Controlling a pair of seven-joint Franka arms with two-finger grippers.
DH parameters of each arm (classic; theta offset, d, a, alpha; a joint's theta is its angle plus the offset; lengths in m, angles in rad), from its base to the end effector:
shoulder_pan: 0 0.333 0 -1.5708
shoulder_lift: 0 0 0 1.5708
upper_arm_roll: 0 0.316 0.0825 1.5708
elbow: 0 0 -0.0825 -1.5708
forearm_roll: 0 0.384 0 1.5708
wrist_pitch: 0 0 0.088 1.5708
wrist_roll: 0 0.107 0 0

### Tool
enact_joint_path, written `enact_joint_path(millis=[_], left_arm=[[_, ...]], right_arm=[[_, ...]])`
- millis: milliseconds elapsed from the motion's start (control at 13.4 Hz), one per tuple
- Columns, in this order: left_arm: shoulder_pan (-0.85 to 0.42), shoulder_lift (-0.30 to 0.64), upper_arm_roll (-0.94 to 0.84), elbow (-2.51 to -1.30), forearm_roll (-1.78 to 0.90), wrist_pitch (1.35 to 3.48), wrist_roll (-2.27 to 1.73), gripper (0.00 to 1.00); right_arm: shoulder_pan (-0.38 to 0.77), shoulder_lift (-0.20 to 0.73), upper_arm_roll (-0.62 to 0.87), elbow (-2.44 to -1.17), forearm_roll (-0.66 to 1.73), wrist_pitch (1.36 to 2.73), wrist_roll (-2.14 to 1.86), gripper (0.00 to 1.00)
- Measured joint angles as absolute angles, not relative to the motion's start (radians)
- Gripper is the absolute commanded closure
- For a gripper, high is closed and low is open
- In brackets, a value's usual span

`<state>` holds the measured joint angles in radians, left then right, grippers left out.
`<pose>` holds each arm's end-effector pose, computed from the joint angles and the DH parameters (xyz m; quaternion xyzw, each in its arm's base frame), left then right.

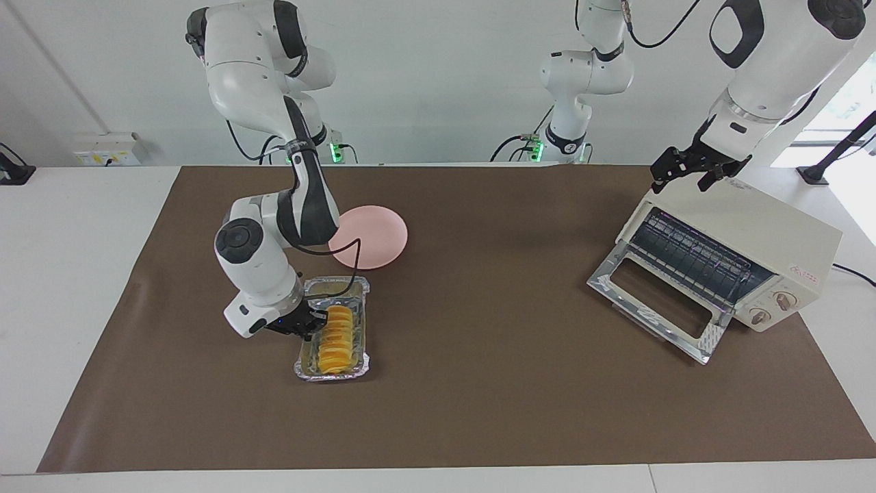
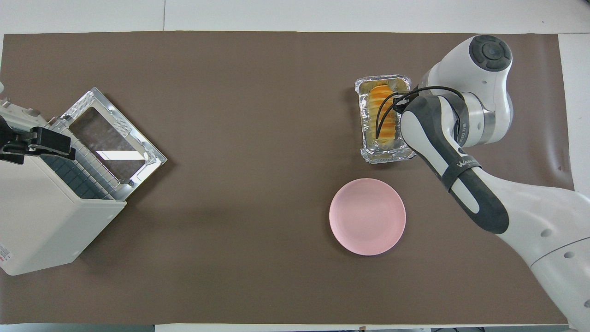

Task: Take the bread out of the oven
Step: 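Lower the right gripper into the tray and grasp the bread slices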

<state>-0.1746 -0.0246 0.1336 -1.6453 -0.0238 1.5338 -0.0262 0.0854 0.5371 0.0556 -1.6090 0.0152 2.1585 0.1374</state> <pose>0.5403 -0.0239 0.5999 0.9989 -0.0074 -0.0440 0.0121 0.6827 0.0925 0.3172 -0.9997 0.0064 -0.0036 0.0213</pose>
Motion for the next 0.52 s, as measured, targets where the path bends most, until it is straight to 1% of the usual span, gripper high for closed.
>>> enact_joint_path(millis=[149,521], left_arm=[[-0.175,-0.025,0.133,-1.645,-0.024,1.534,-0.025,0.00],[-0.175,-0.025,0.134,-1.645,-0.024,1.533,-0.025,0.00]], right_arm=[[0.085,0.536,0.055,-1.614,0.012,2.148,0.137,0.00],[0.085,0.499,0.054,-1.576,-0.003,2.018,0.137,0.00]])
